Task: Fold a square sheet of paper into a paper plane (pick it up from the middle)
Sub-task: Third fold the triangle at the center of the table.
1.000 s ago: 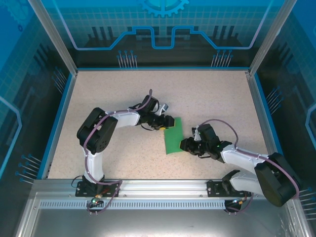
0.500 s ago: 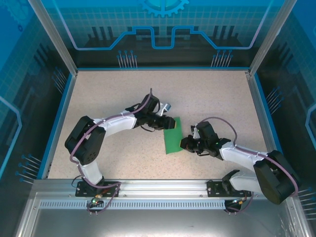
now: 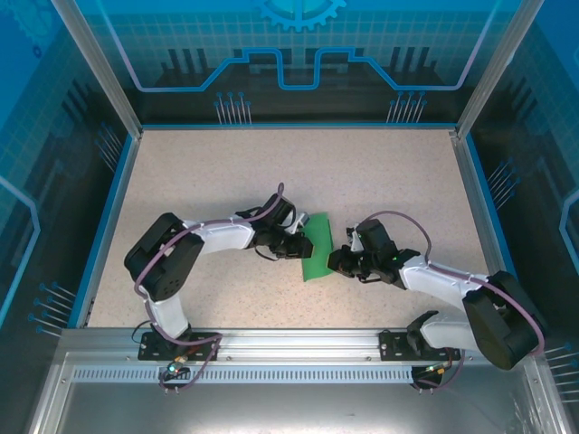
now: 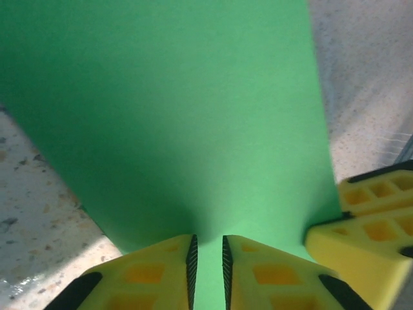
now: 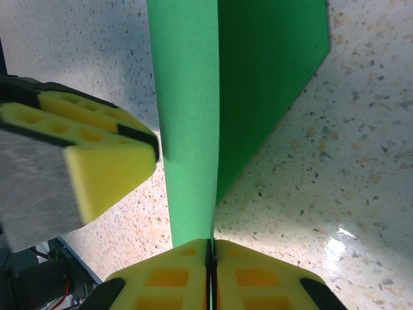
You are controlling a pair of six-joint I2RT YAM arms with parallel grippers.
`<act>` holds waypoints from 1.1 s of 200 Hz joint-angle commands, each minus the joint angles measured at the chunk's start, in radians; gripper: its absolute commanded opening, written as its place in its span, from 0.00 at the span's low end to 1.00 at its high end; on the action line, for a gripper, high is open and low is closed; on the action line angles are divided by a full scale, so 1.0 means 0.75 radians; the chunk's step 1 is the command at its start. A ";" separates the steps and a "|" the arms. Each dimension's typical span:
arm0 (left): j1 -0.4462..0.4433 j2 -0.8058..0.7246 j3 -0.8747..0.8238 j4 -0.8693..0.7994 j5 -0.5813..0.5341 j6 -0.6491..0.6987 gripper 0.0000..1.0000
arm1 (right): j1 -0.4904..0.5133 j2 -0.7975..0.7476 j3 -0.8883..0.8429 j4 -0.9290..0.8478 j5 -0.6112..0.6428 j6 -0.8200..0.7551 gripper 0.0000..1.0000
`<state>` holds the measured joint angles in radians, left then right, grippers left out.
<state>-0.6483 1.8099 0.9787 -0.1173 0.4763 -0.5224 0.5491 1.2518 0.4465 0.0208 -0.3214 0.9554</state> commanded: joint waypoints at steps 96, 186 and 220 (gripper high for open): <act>-0.002 0.131 0.038 0.006 -0.068 0.060 0.17 | 0.028 -0.069 0.039 -0.103 0.018 -0.027 0.22; -0.001 0.154 0.057 0.005 -0.062 0.069 0.18 | 0.034 -0.025 0.052 0.013 -0.023 0.005 0.15; -0.001 0.142 0.059 0.003 -0.056 0.072 0.18 | 0.035 0.034 0.069 0.063 -0.033 0.004 0.10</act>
<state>-0.6472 1.8973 1.0084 -0.0998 0.4496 -0.5011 0.5636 1.2491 0.4671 0.0246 -0.3244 0.9531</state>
